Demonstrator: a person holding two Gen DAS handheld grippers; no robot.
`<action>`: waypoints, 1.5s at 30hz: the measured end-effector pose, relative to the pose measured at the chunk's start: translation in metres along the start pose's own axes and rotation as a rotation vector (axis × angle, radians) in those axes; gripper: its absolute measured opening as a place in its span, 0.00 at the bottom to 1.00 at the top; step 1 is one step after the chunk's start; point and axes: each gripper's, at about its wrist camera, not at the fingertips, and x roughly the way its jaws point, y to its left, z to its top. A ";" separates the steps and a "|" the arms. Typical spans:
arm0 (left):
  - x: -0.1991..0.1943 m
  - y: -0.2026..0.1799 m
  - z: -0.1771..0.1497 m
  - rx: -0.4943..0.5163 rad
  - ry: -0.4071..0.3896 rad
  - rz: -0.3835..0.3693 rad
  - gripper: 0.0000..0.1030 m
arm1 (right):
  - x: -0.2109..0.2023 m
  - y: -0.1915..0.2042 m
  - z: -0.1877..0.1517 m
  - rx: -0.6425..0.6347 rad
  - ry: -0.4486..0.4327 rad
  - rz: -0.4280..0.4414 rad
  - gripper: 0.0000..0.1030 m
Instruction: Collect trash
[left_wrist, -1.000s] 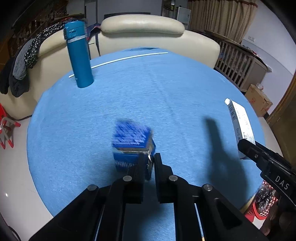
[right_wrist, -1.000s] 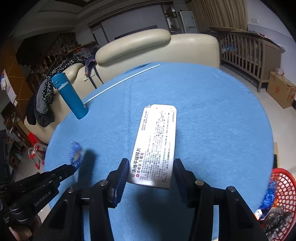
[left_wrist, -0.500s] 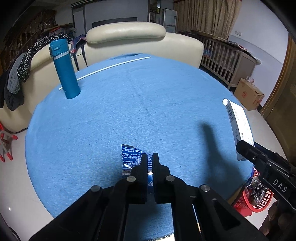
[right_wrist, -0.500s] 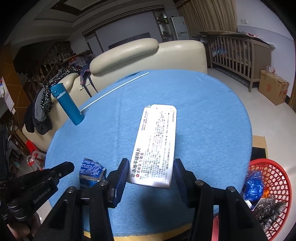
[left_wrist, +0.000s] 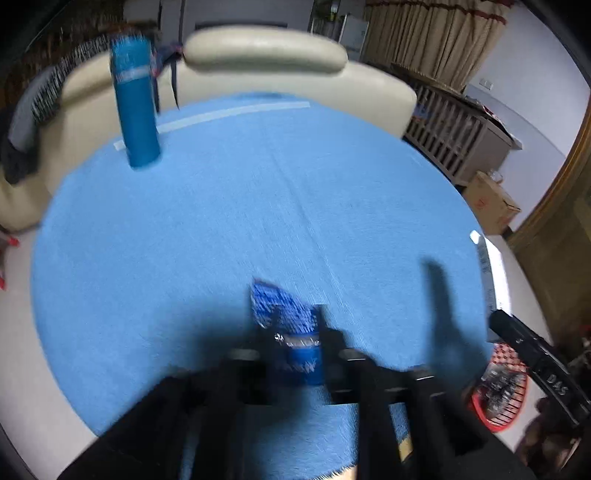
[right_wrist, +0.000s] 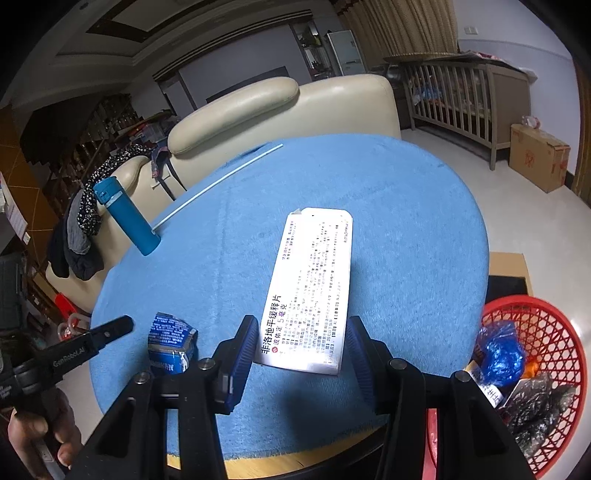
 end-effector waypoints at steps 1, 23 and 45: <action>0.003 -0.002 -0.003 0.006 0.012 0.004 0.77 | 0.002 -0.001 -0.001 0.002 0.004 0.002 0.50; 0.058 0.007 -0.013 0.117 0.039 0.091 0.70 | 0.019 -0.008 -0.010 0.022 0.040 0.011 0.50; -0.009 -0.036 -0.021 0.197 -0.098 0.093 0.70 | -0.012 -0.017 -0.007 0.026 -0.016 -0.013 0.50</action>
